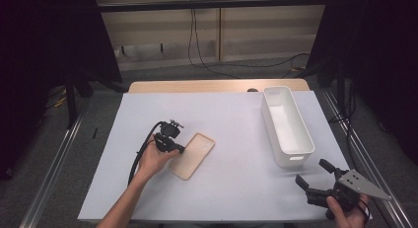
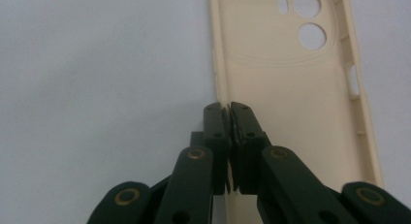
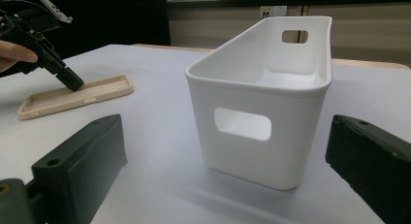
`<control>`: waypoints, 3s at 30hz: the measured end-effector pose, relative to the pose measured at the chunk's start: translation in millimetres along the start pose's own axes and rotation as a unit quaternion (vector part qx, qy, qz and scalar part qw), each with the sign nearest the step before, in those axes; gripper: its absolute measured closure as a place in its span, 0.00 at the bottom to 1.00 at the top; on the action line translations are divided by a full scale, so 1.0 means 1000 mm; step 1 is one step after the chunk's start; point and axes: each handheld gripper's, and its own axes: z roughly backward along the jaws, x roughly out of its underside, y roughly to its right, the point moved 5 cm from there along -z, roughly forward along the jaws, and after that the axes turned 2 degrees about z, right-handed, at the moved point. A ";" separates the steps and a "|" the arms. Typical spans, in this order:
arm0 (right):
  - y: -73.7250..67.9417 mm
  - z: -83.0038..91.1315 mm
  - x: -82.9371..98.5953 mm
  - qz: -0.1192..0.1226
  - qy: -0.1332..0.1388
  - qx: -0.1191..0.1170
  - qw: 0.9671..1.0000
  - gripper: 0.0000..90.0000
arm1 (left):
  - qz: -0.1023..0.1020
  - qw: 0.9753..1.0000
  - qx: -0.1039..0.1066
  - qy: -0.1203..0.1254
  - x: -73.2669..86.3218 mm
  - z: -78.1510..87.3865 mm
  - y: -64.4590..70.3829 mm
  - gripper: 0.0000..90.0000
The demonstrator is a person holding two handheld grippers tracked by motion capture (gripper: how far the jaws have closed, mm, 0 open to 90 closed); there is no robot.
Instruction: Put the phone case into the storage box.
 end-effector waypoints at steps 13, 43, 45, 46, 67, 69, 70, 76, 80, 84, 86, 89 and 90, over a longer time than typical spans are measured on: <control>0.000 0.001 0.000 -0.003 0.000 -0.001 1.000 0.01 | -0.007 1.000 0.003 0.027 0.003 0.001 -0.001 0.98; 0.000 0.001 0.000 -0.003 0.000 0.001 1.000 0.01 | -0.011 0.985 0.020 0.171 -0.002 0.026 0.001 0.98; 0.000 0.001 0.000 -0.003 0.000 0.002 1.000 0.01 | -0.017 0.982 0.018 0.187 -0.003 0.029 0.001 0.98; 0.000 0.001 0.000 -0.001 0.000 0.001 1.000 0.01 | -0.016 0.981 0.017 0.194 -0.003 0.030 0.002 0.98; 0.000 0.001 -0.001 -0.005 0.002 0.001 1.000 0.01 | -0.036 0.942 -0.032 0.331 -0.007 0.056 0.021 0.98; 0.000 0.002 -0.001 -0.004 0.002 0.001 1.000 0.01 | -0.032 0.939 -0.034 0.339 -0.006 0.057 0.021 0.98; 0.000 0.002 -0.001 -0.005 0.003 0.001 1.000 0.01 | -0.031 0.938 -0.039 0.343 -0.006 0.058 0.021 0.98; 0.001 0.002 -0.001 -0.002 0.003 0.000 1.000 0.01 | -0.022 0.929 -0.054 0.364 -0.005 0.061 0.022 0.98; 0.000 0.002 -0.001 -0.005 0.004 0.000 1.000 0.01 | -0.024 0.924 -0.053 0.378 -0.004 0.064 0.025 0.98; 0.000 0.001 -0.002 -0.008 0.007 0.000 1.000 0.01 | -0.019 0.916 -0.056 0.396 -0.005 0.069 0.029 0.98; 0.000 0.002 -0.002 -0.006 0.007 -0.001 1.000 0.01 | -0.019 0.913 -0.055 0.403 -0.005 0.071 0.031 0.98; 0.000 0.002 -0.002 -0.009 0.009 -0.001 1.000 0.00 | -0.020 0.909 -0.060 0.411 -0.004 0.074 0.033 0.98; 0.000 0.002 -0.002 -0.008 0.009 -0.002 1.000 0.00 | -0.020 0.907 -0.062 0.416 -0.003 0.075 0.034 0.98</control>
